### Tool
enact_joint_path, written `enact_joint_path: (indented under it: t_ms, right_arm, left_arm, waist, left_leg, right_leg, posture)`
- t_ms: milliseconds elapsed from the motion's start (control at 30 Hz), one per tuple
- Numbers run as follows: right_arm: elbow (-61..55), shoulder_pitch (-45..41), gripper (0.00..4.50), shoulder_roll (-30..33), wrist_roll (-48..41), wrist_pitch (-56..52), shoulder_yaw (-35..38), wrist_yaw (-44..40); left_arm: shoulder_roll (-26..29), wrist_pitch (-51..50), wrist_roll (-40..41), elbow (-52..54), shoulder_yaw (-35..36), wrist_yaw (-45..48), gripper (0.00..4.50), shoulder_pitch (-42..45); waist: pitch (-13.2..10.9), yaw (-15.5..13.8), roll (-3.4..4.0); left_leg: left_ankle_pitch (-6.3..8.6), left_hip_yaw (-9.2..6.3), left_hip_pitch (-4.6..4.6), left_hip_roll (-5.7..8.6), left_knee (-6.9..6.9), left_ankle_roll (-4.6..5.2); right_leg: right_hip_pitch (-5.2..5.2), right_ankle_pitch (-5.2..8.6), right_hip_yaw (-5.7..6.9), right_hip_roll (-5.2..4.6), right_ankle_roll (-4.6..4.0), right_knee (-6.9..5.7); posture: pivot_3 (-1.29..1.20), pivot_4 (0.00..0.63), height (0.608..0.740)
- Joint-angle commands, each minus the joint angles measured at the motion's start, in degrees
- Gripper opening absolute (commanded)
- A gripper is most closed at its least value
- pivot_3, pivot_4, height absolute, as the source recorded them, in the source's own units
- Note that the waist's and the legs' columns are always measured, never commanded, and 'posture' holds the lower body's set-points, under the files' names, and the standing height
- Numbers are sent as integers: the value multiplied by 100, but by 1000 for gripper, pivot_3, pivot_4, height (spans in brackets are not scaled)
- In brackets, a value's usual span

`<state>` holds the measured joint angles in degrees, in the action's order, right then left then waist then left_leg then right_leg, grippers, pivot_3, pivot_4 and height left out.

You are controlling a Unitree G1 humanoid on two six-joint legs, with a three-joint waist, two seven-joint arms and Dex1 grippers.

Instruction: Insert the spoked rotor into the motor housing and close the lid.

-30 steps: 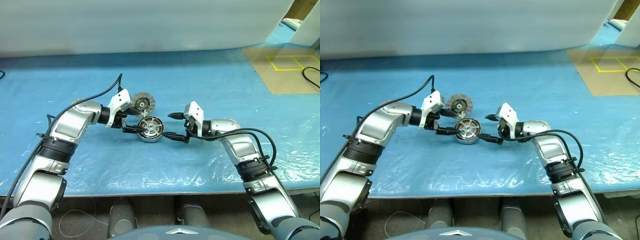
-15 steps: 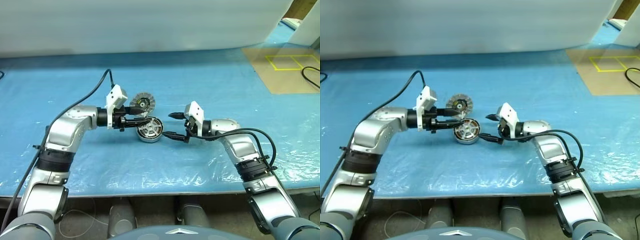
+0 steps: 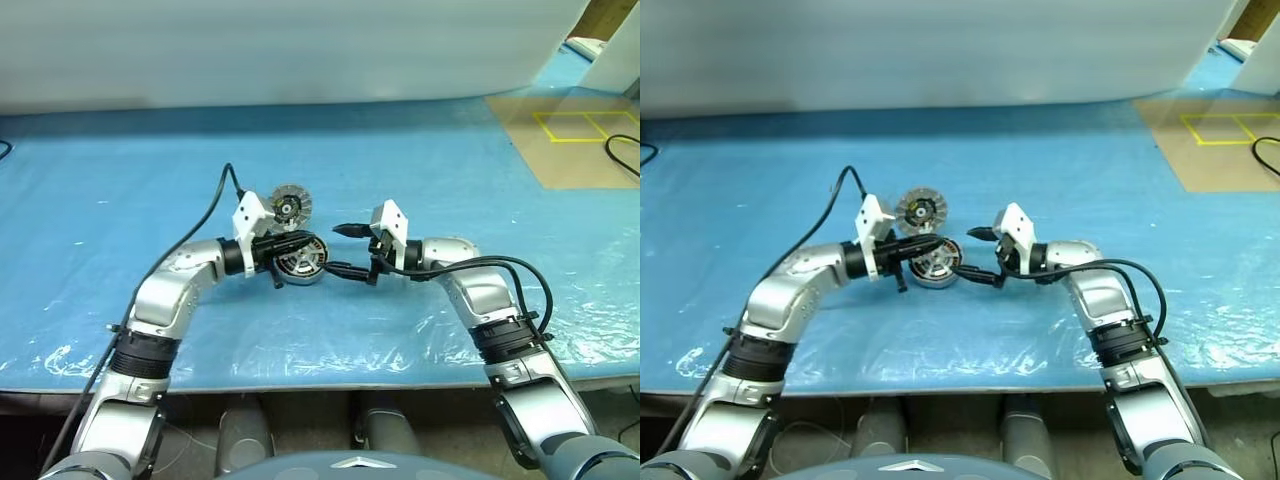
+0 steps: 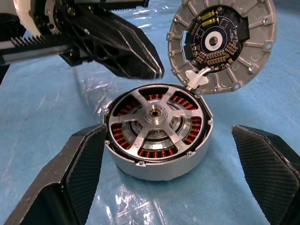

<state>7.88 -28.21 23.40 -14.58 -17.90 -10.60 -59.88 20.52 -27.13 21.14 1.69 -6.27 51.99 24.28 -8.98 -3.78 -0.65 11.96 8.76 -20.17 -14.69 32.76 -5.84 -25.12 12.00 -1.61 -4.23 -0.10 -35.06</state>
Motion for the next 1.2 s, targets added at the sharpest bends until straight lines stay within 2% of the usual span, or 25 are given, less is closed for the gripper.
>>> enact_joint_path:
  t_ms: [33,267,533,900,1200]
  right_arm:
    - [-321,18,4500,44,-164,-10,160,8]
    - [-401,129,4500,91,-134,-30,148,69]
    - [-340,70,4500,79,-109,-18,114,83]
    - [-300,42,4500,82,-67,11,86,73]
    - [-270,11,4500,66,-64,14,86,75]
  left_arm:
    - [55,324,-389,-289,-199,-148,31,84]
    - [54,380,-773,-583,-295,-538,31,-59]
    - [-291,200,-447,-424,-2,-883,31,-207]
    - [-358,54,-690,-640,-73,-1485,31,-292]
    - [-231,86,-438,-282,-280,-900,31,-481]
  waist:
    - [0,5,0]
    - [0,-9,0]
    - [1,-9,2]
    - [2,-8,3]
    - [3,-6,5]
  left_leg:
    - [0,0,2,0,0,0]
    - [0,0,4,1,1,0]
    - [0,0,7,2,7,1]
    - [0,0,7,3,7,1]
    - [0,1,8,2,-1,1]
  right_leg:
    - [-1,0,0,0,0,-1]
    - [2,0,-1,-1,0,0]
    - [12,0,-3,-4,0,-2]
    - [14,0,-4,-4,0,0]
    - [16,0,-2,-3,1,14]
  posture:
    - [0,150,740]
    - [0,150,740]
    - [0,150,740]
    - [0,150,740]
    - [0,150,740]
